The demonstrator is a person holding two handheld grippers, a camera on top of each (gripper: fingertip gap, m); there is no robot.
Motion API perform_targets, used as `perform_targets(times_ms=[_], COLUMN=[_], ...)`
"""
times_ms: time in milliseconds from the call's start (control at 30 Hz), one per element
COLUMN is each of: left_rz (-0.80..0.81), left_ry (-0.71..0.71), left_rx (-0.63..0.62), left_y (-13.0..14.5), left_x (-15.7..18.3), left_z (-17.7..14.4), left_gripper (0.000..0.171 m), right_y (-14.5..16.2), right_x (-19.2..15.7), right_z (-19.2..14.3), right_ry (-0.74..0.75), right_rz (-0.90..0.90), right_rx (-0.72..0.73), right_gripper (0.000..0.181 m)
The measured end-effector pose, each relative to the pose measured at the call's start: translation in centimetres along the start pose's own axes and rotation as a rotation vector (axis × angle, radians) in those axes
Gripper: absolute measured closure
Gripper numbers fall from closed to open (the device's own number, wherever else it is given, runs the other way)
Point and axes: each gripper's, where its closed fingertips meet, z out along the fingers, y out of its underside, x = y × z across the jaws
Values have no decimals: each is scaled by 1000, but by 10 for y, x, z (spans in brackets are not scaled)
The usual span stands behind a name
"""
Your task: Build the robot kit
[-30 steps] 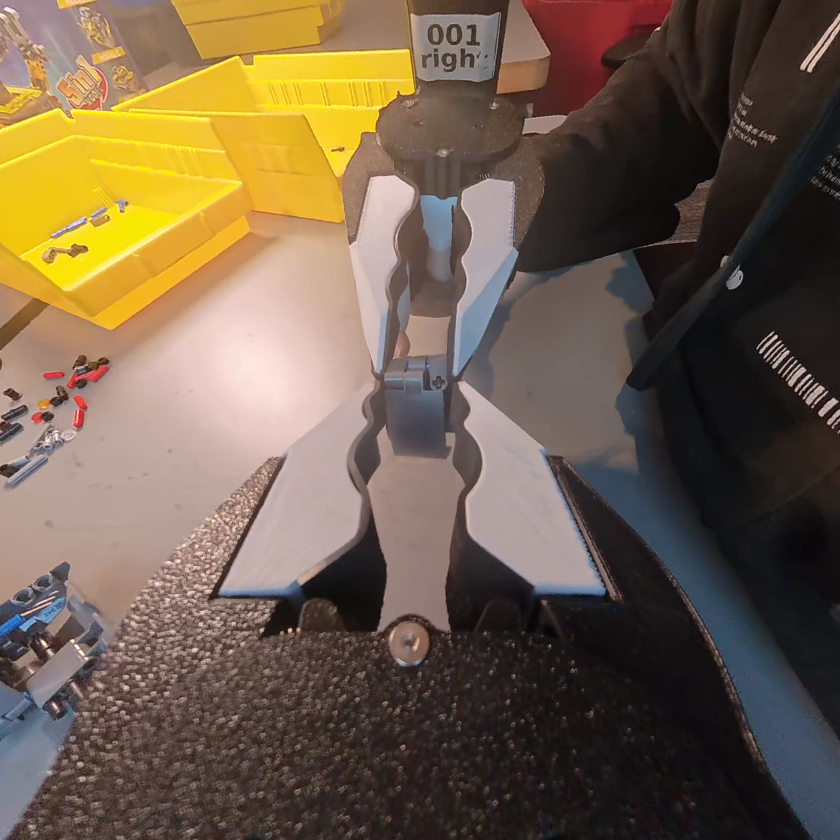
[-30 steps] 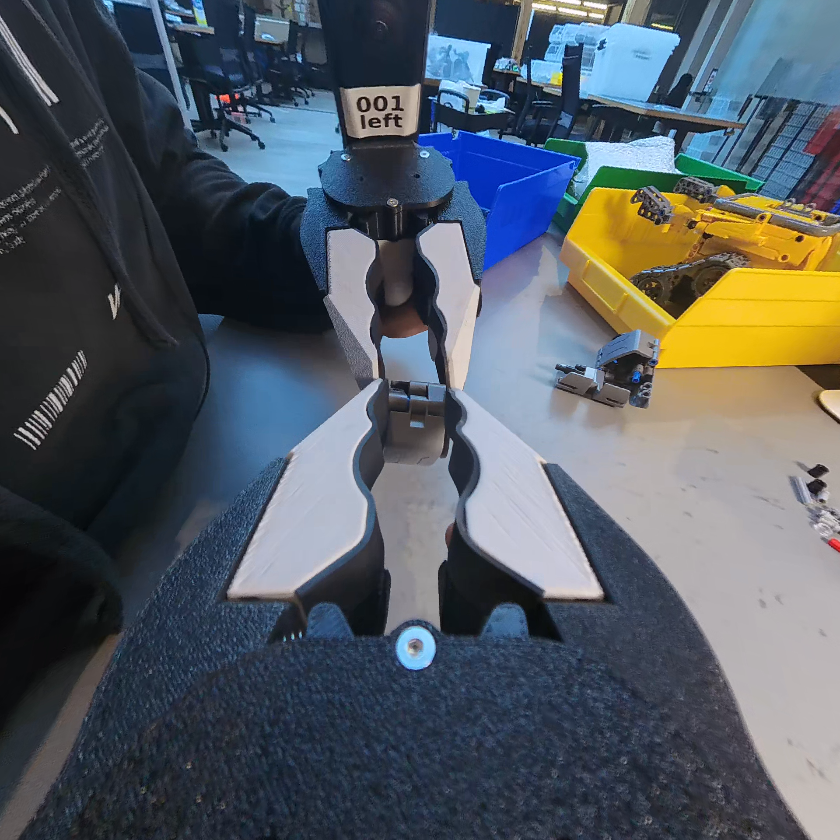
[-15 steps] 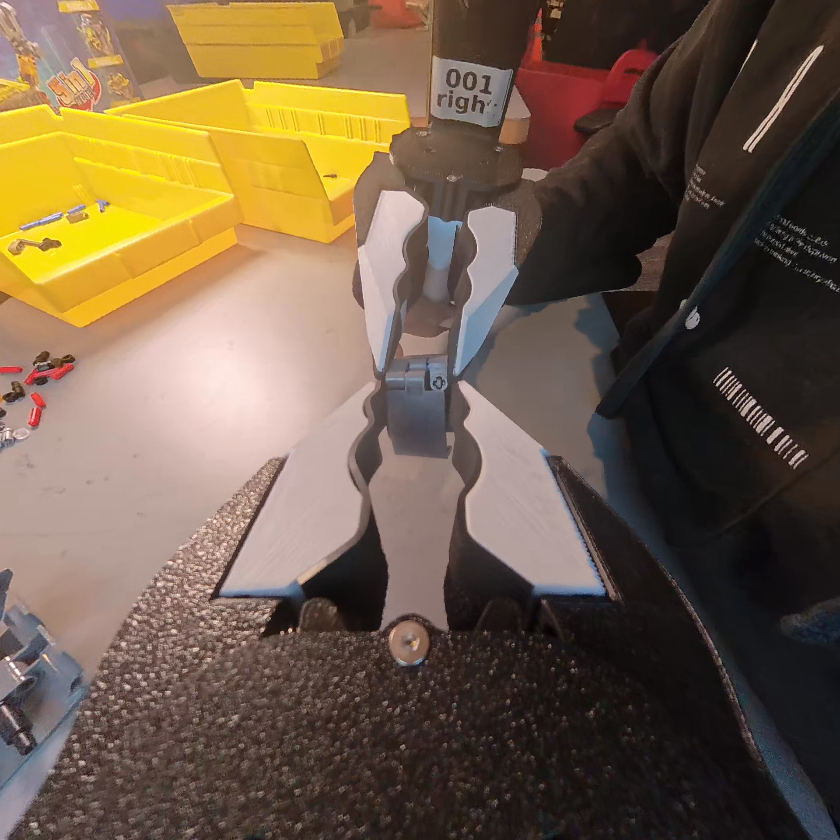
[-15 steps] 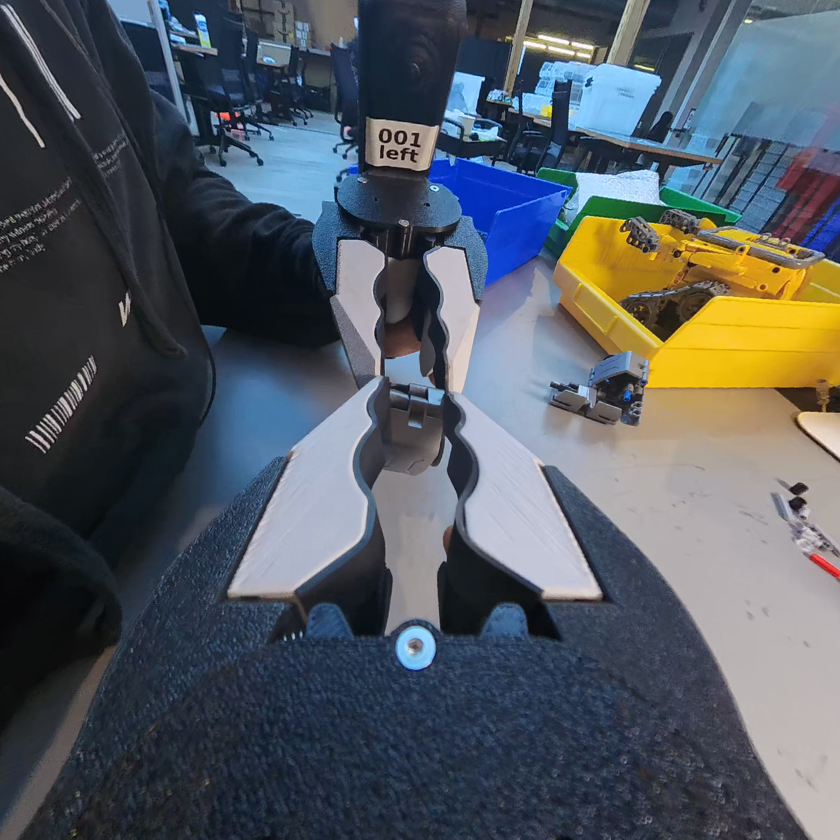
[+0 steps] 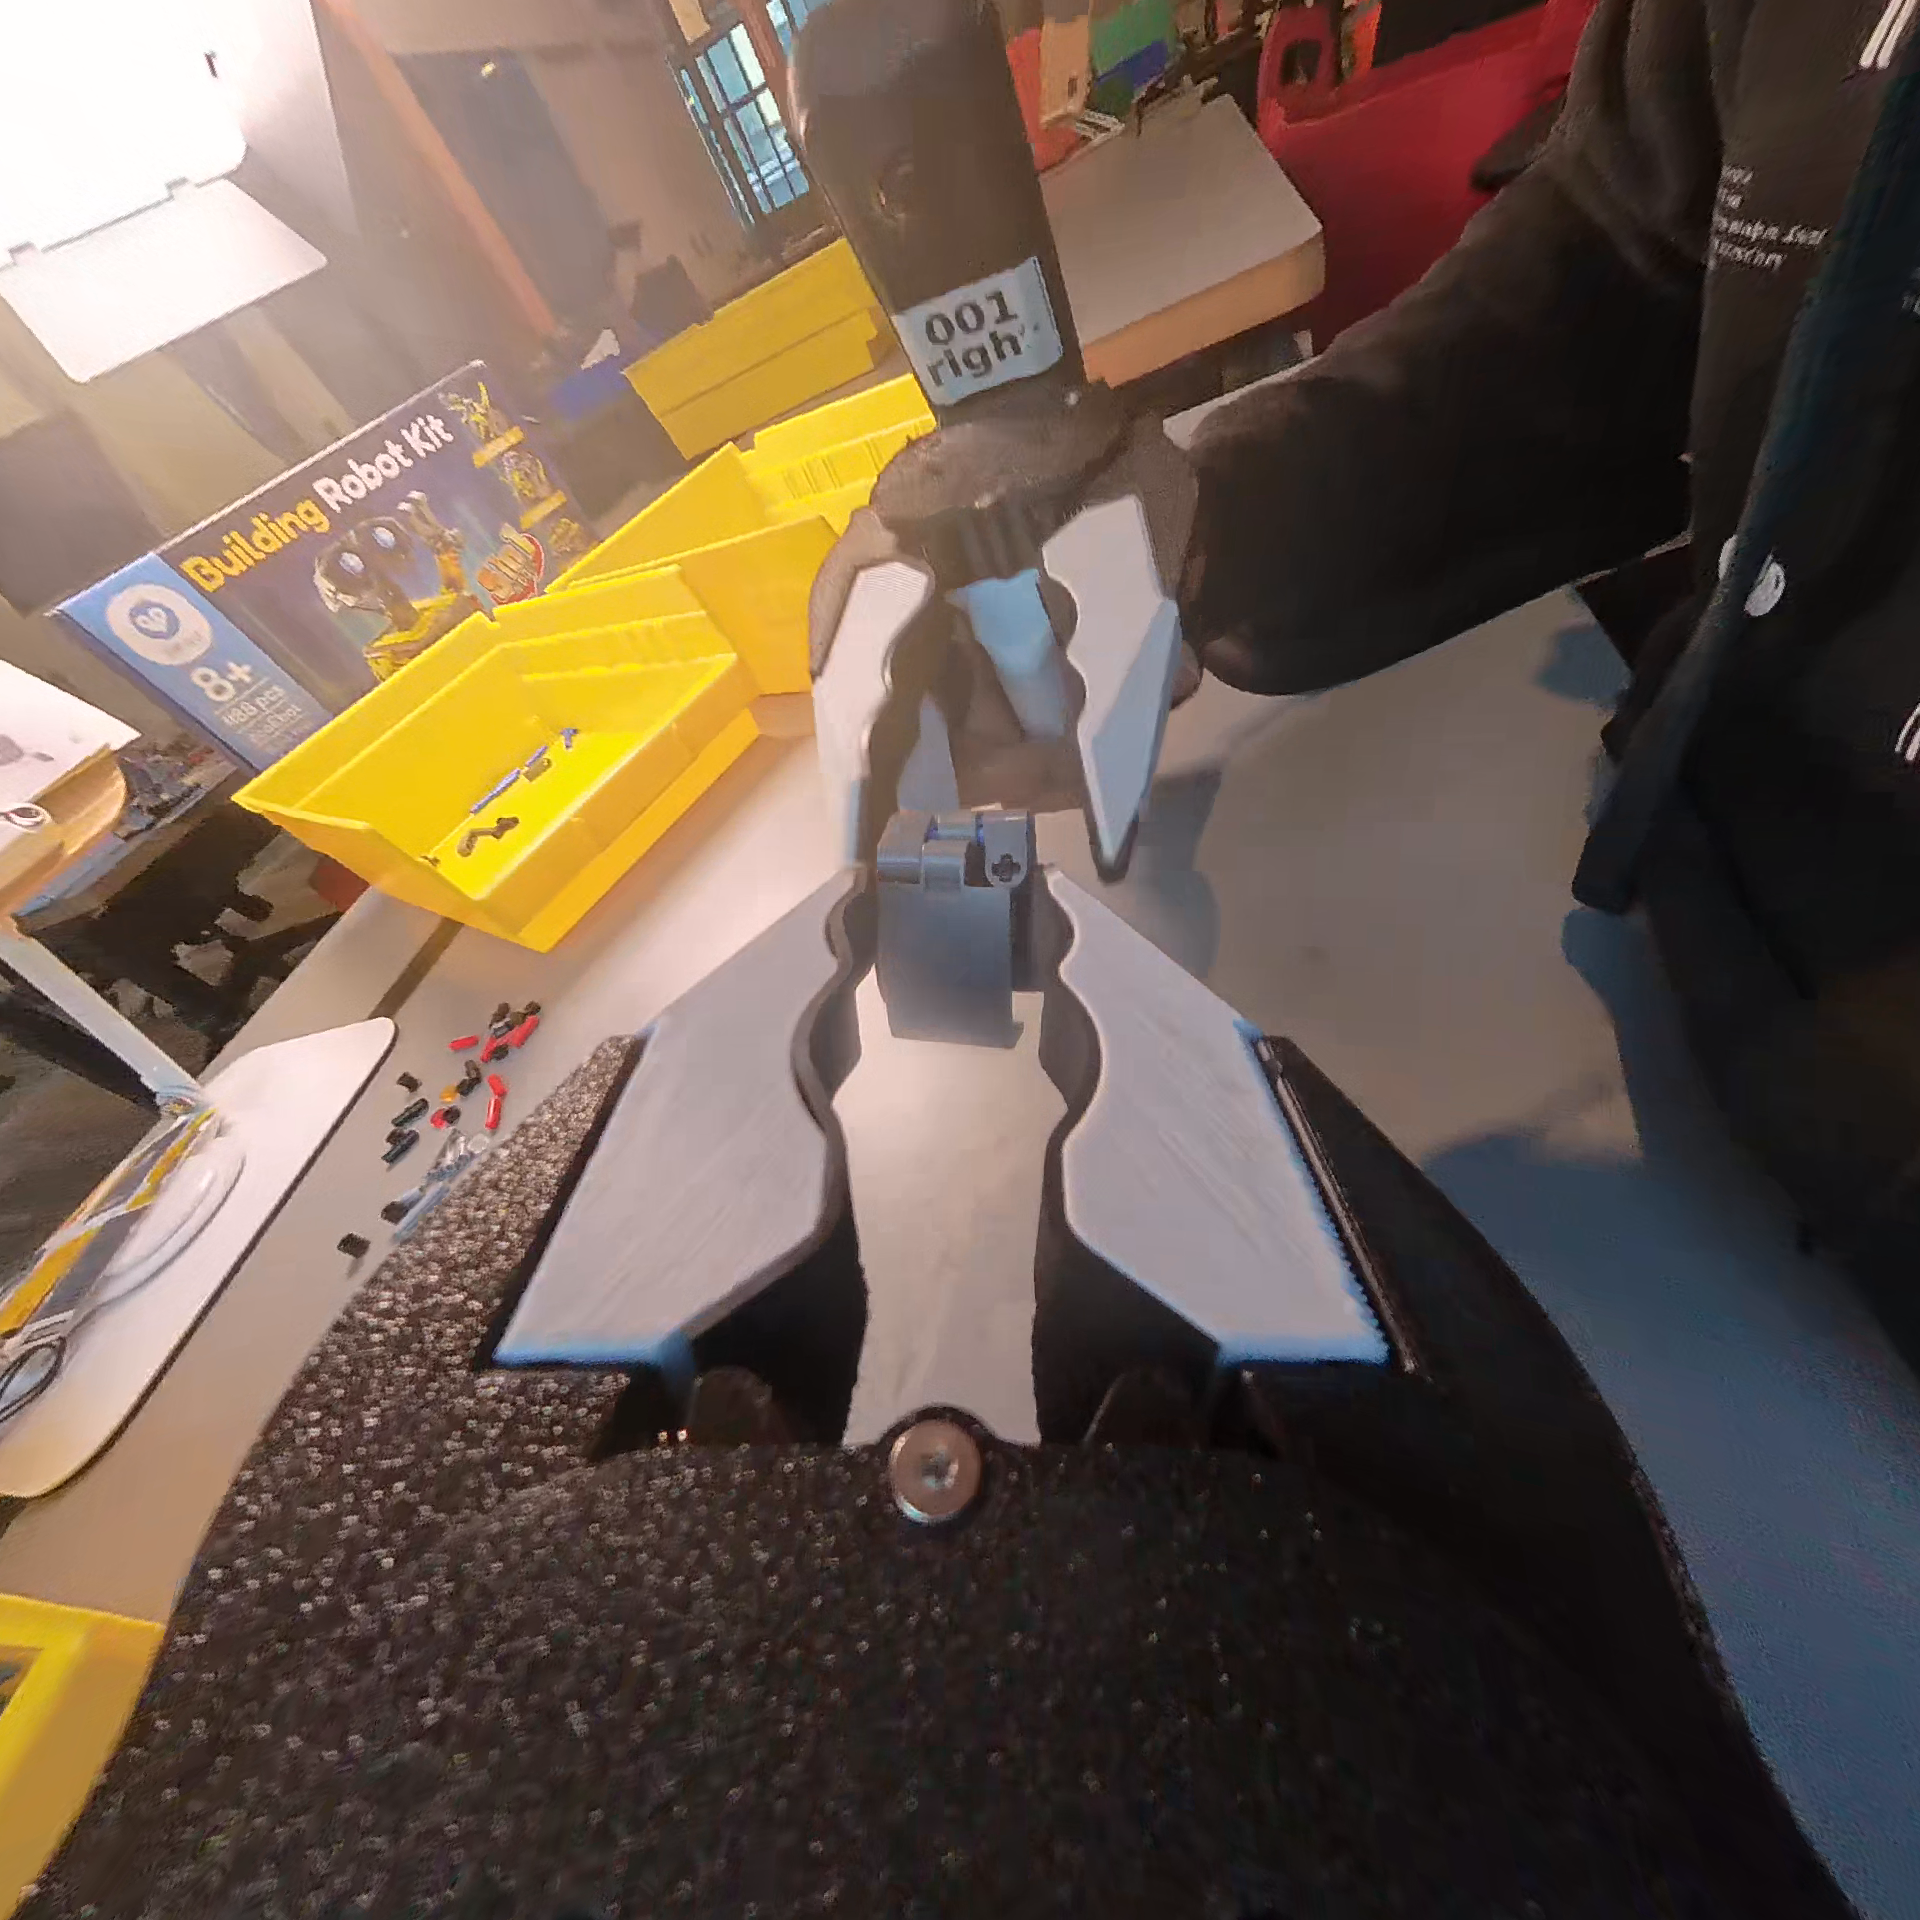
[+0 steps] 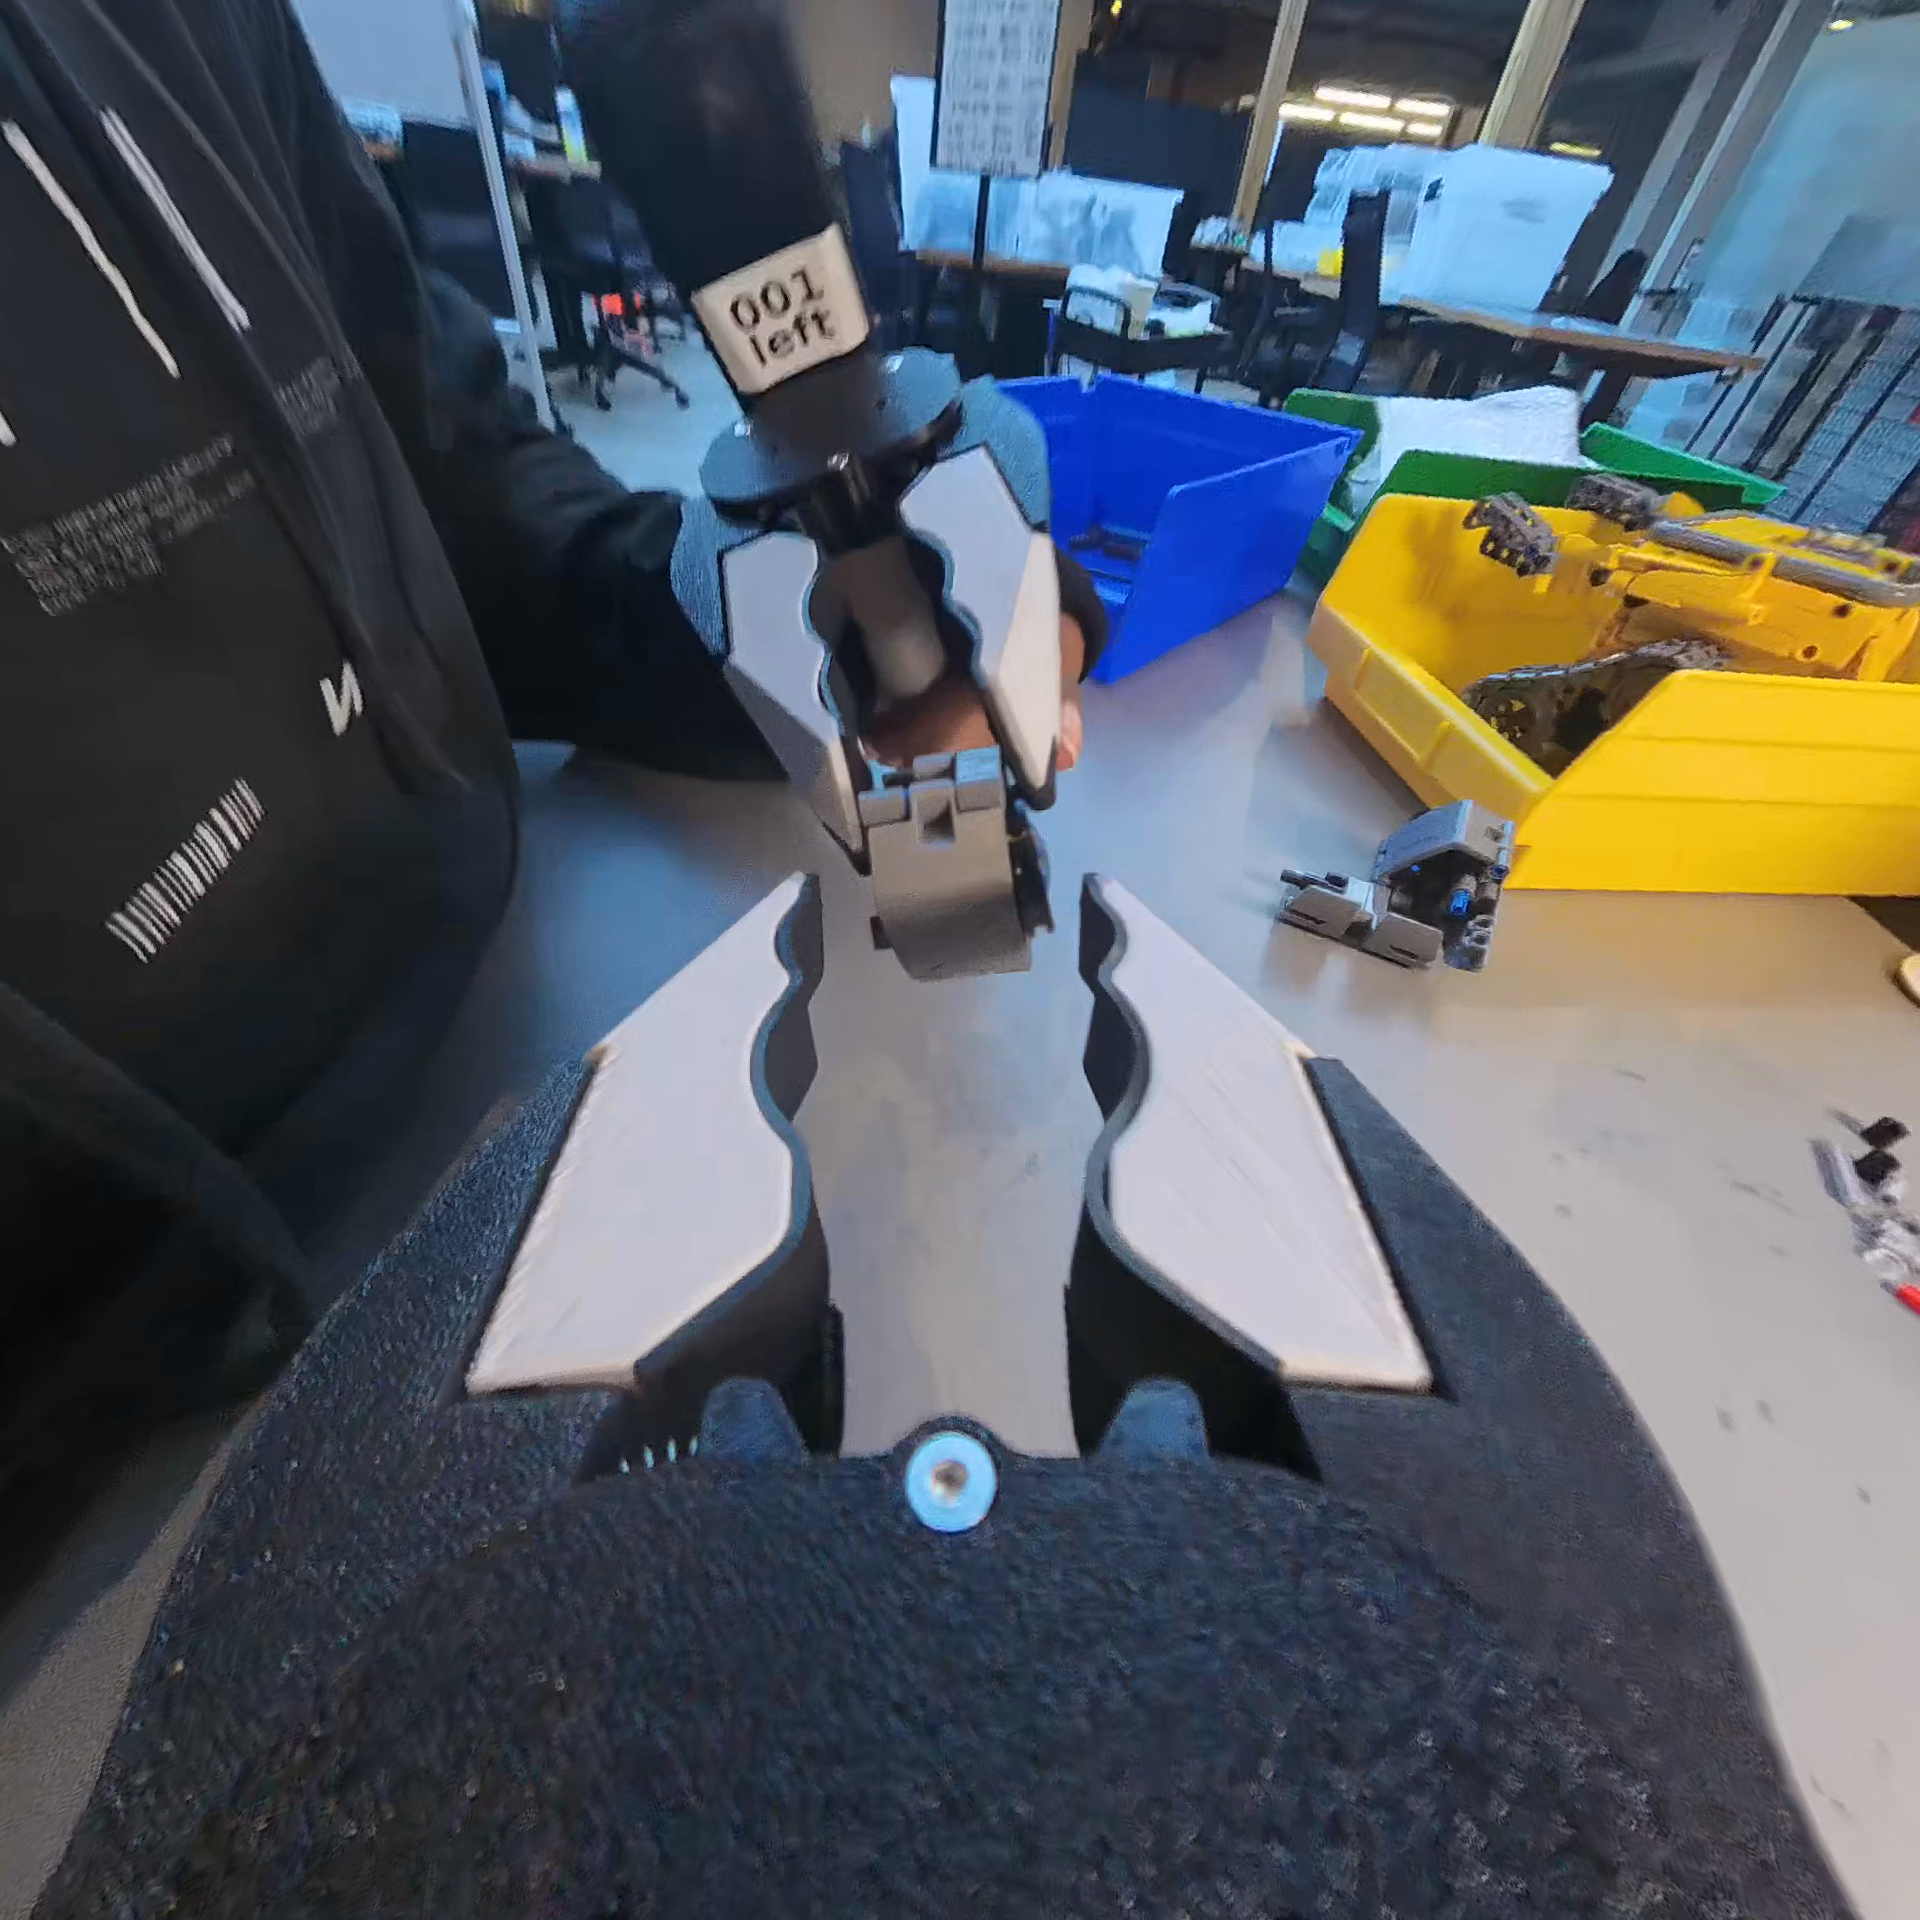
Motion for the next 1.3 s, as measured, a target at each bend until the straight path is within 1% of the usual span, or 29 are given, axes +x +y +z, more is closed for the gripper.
perform_targets(times_ms=[67,133,167,233,300,367,433,500,567,633,700,733,800,867,933,1067,1233,1300], left_rz=[0,-26,-74,-233,-439,-636,-773,-816,-754,-671,-558,-478,-311,-213,-173,-107,-88,-90], left_ry=[4,-11,-14,11,36,67,95,114,116,110,81,58,-5,-40,-54,-73,-38,-27], left_rx=[17,32,42,59,78,113,140,105,53,68,73,75,67,60,62,31,11,10], left_y=[-3,-2,-1,3,8,9,8,12,17,13,10,8,8,7,5,9,11,12], left_x=[1,-3,-6,-15,-25,-34,-37,-33,-26,-24,-24,-24,-26,-26,-25,-23,-13,-11], left_z=[0,-1,-2,-4,-7,-6,-1,8,13,9,6,3,-2,-3,-3,0,5,6], left_gripper=[142,141,141,129,120,116,115,116,122,122,122,122,122,122,122,122,122,122], right_y=[4,1,0,-1,-1,0,3,3,0,-5,-7,-8,-12,-16,-17,-14,-9,-8], right_x=[1,6,9,22,35,43,45,40,33,30,27,23,22,22,20,13,11,8], right_z=[5,5,4,1,-4,-6,-3,5,9,10,10,10,6,1,-2,1,8,11], right_ry=[55,108,131,240,371,484,568,579,573,566,531,481,391,309,237,148,116,87], right_rz=[-83,-147,-160,-247,-398,-618,-843,-942,-980,-965,-887,-793,-549,-336,-207,-75,11,44], right_rx=[-36,-37,-39,-58,-115,-202,-290,-307,-282,-244,-190,-139,-51,17,56,65,38,37], right_gripper=[148,151,151,151,151,151,151,151,151,151,148,145,134,124,122,118,117,123])
